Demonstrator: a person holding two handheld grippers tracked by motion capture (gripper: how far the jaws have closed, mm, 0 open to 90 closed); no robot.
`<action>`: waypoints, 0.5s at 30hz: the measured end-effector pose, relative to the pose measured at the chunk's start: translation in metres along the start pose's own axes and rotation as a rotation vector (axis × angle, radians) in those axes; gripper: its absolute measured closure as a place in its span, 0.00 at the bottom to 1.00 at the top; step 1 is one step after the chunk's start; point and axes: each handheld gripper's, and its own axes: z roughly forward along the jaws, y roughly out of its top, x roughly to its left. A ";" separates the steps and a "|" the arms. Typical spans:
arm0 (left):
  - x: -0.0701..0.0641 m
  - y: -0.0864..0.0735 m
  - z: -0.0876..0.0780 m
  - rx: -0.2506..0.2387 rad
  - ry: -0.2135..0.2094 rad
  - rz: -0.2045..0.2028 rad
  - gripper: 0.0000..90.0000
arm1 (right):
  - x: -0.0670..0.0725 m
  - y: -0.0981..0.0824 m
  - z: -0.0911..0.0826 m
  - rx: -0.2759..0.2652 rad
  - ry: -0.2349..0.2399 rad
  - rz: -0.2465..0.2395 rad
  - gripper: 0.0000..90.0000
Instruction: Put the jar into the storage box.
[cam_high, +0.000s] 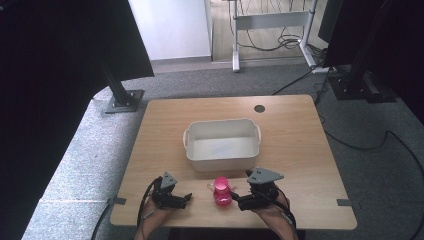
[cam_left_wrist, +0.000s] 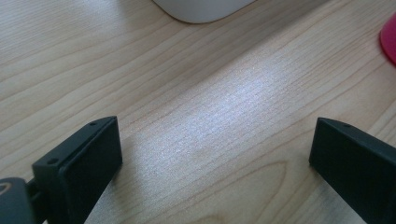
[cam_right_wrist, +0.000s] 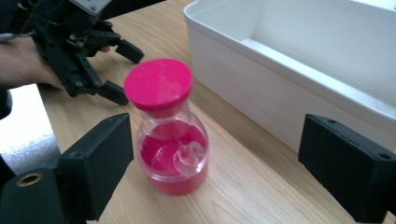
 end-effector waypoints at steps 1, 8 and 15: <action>0.000 0.000 0.000 0.000 0.000 0.000 0.02 | 0.000 0.001 0.001 0.000 0.005 -0.003 0.12; 0.000 0.000 0.000 0.000 0.000 0.000 0.02 | 0.004 0.005 0.008 -0.003 0.028 -0.006 0.16; 0.000 0.000 0.000 0.000 0.000 0.000 0.02 | 0.008 0.007 0.014 -0.004 0.048 -0.014 0.24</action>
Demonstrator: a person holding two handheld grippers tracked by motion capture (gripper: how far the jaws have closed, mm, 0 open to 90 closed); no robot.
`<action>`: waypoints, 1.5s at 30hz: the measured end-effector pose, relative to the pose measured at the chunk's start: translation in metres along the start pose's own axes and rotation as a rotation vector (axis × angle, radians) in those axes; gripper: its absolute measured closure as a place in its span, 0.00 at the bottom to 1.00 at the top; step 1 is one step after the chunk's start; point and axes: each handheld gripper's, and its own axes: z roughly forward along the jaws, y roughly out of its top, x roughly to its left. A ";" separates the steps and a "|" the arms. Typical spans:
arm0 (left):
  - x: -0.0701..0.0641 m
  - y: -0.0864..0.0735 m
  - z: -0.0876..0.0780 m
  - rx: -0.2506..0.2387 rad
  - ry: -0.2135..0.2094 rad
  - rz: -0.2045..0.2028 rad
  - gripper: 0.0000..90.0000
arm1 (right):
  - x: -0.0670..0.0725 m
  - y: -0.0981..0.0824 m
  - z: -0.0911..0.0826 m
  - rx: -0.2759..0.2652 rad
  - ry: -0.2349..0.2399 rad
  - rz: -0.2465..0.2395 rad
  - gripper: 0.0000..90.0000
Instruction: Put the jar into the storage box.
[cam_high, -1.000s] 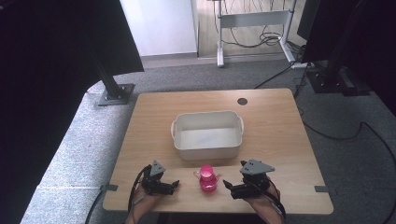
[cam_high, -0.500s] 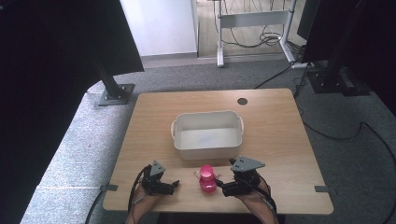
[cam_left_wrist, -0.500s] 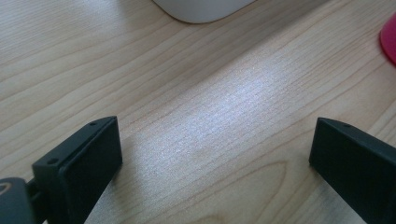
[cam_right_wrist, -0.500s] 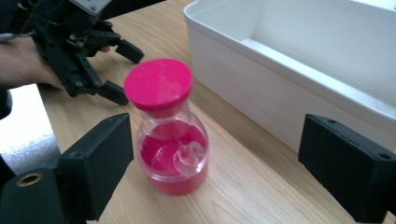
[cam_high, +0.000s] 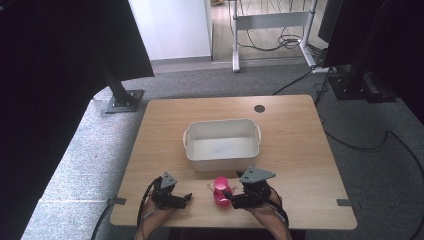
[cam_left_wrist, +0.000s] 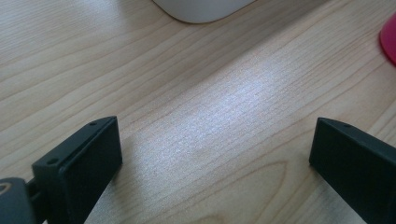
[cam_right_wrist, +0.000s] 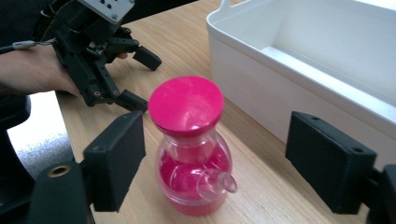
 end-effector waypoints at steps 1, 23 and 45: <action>0.000 0.000 0.000 0.000 0.000 0.000 0.02 | 0.000 0.000 0.001 0.000 0.005 -0.004 0.25; 0.000 0.000 0.000 0.000 0.000 0.001 0.02 | 0.008 0.010 0.023 0.019 0.070 -0.014 0.53; 0.000 0.000 0.000 0.001 -0.001 0.000 0.02 | 0.004 0.027 0.011 -0.007 0.074 -0.003 0.53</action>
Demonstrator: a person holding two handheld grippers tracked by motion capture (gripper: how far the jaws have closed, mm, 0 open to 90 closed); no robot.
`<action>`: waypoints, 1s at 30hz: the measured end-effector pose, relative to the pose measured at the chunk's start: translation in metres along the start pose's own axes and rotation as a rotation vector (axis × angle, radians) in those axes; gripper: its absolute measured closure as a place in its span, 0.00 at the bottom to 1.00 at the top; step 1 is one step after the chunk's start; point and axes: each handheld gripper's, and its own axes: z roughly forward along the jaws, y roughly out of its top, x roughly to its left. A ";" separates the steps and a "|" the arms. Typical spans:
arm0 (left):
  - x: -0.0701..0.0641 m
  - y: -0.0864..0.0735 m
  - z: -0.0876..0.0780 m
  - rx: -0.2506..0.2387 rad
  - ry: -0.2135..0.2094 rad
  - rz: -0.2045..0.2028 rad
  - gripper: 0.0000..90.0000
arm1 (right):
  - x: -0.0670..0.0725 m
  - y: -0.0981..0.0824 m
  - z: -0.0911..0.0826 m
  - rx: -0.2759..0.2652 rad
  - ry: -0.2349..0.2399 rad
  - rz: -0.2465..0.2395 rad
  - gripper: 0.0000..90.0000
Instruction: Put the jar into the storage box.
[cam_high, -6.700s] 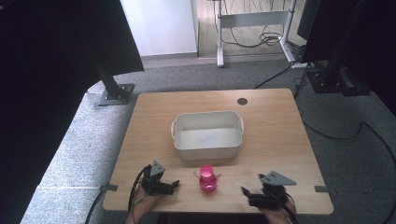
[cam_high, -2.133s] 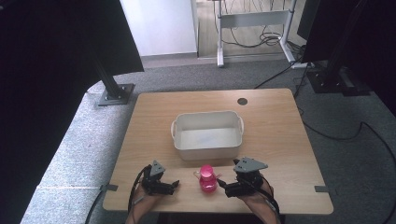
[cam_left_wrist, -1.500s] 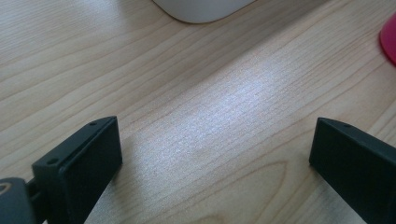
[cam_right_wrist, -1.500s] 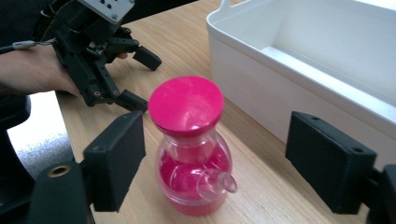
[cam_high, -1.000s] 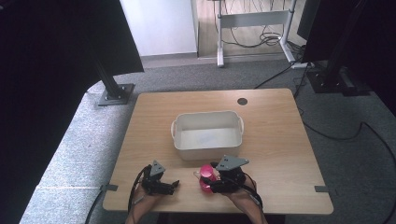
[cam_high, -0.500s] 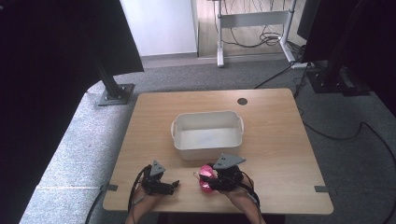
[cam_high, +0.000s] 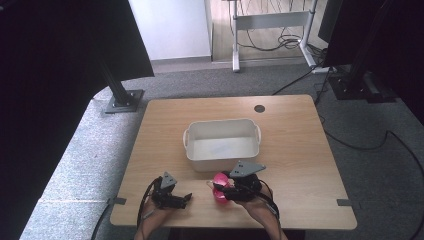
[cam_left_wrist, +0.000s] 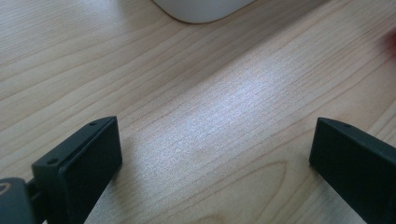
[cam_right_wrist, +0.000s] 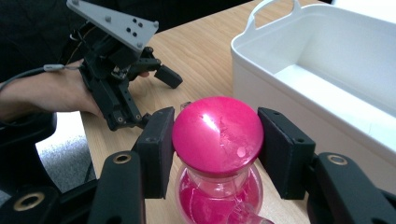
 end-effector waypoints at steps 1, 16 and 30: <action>0.000 0.000 0.000 0.000 0.000 0.000 0.02 | 0.000 0.001 -0.001 -0.002 0.000 -0.001 0.53; 0.000 0.000 0.000 -0.001 -0.001 0.000 0.02 | -0.003 0.024 -0.013 -0.008 -0.015 -0.022 0.53; 0.000 0.000 0.000 -0.001 -0.002 0.000 0.02 | -0.005 0.045 -0.021 -0.016 -0.025 -0.026 0.53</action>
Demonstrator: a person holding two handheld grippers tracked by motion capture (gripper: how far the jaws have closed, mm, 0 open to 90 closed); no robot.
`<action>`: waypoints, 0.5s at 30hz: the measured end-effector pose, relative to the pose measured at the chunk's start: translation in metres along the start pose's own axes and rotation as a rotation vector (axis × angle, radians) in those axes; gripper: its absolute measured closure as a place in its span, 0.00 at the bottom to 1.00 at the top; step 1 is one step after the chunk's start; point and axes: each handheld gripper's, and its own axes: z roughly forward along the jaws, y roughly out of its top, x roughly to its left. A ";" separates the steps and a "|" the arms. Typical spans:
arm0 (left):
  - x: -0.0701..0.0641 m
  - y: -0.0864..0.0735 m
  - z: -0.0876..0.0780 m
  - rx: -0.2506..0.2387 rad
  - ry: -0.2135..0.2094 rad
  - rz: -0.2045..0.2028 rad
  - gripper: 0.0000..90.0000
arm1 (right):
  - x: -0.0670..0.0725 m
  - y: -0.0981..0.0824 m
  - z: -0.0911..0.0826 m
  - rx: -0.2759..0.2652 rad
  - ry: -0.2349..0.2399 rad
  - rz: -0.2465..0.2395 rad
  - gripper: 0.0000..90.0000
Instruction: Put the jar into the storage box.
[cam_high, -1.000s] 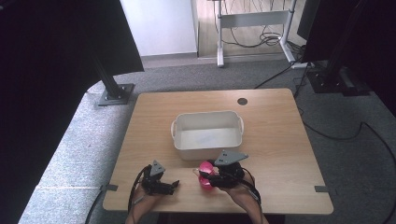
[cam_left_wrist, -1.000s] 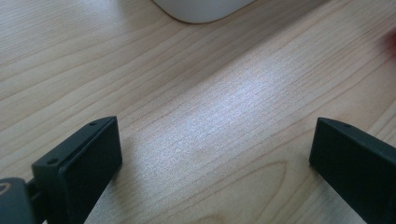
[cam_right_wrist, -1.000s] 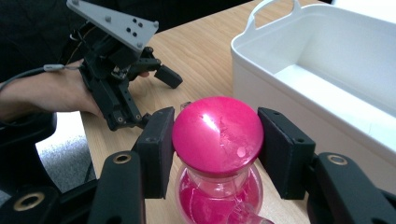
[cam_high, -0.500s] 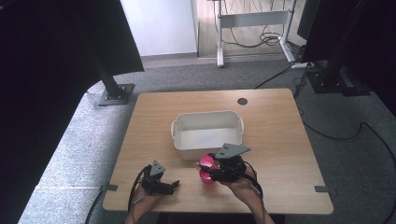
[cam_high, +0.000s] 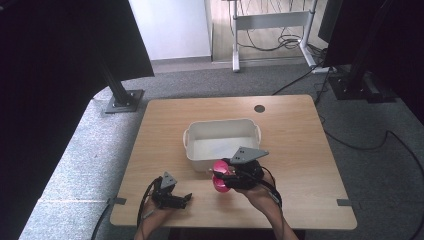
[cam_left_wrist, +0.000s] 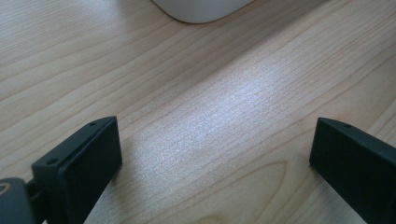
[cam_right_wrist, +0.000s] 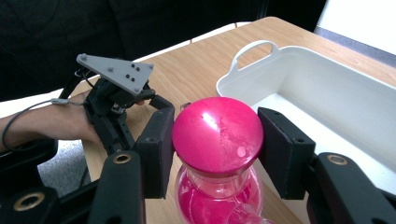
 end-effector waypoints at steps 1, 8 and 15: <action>0.000 0.000 0.000 0.000 0.000 0.000 0.02 | -0.001 0.001 -0.001 -0.002 -0.002 -0.002 0.53; 0.000 0.000 0.000 0.000 0.000 0.000 0.02 | -0.003 0.010 -0.004 -0.007 -0.010 -0.008 0.53; 0.000 0.000 0.000 0.000 -0.001 0.001 0.02 | -0.008 0.022 -0.006 -0.007 -0.031 -0.017 0.53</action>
